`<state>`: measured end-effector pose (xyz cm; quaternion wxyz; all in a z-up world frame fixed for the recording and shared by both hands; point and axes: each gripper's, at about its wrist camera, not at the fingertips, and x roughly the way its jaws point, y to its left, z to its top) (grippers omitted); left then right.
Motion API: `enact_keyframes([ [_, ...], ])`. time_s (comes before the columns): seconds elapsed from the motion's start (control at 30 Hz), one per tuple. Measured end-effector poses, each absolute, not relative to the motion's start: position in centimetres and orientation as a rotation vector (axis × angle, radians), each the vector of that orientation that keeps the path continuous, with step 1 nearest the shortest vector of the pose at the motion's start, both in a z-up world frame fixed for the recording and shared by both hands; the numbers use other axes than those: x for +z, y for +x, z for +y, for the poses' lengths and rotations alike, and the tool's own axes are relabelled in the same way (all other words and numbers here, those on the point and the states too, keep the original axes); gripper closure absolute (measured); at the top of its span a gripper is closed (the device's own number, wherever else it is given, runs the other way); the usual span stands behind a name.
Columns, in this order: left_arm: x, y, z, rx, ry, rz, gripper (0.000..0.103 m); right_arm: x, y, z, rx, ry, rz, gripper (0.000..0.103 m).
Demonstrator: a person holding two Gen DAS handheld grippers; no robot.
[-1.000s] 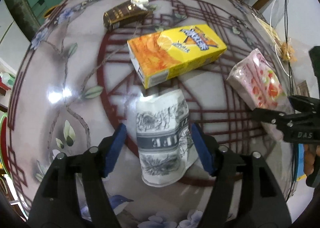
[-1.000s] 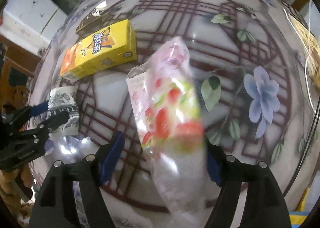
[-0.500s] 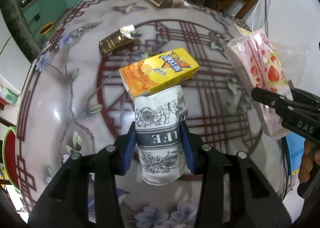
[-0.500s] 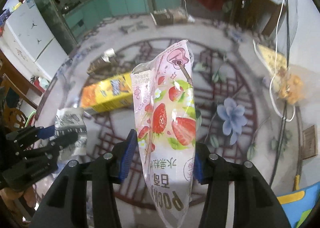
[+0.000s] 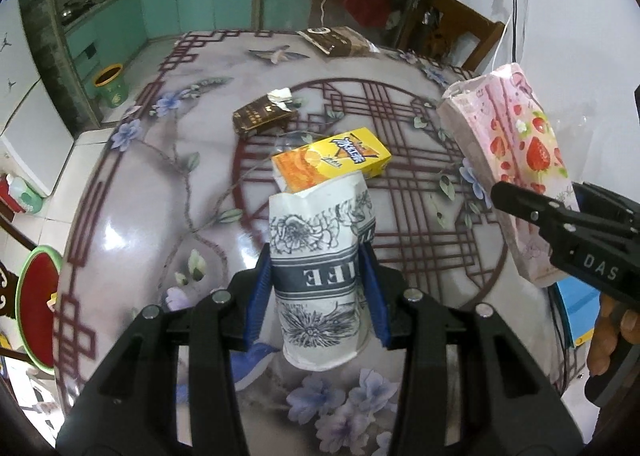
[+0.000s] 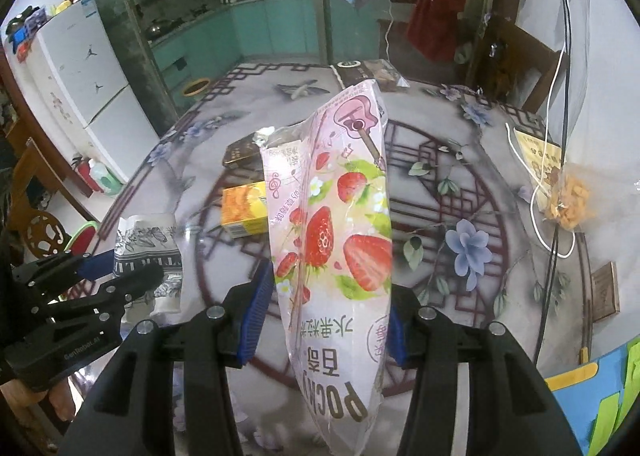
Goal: Collect trash
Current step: 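Carry the paper cup and strawberry bag over to the red bucket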
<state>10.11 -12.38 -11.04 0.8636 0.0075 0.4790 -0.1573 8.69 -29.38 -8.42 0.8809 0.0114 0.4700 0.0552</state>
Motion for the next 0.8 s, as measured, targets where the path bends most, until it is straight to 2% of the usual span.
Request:
enact_keyframes([
  [0.8, -10.8, 7.7, -0.1, -0.296, -0.032, 0.964, 0.062, -8.3, 8.0, -17.1, 0.152, -0.027, 0.968, 0.055],
])
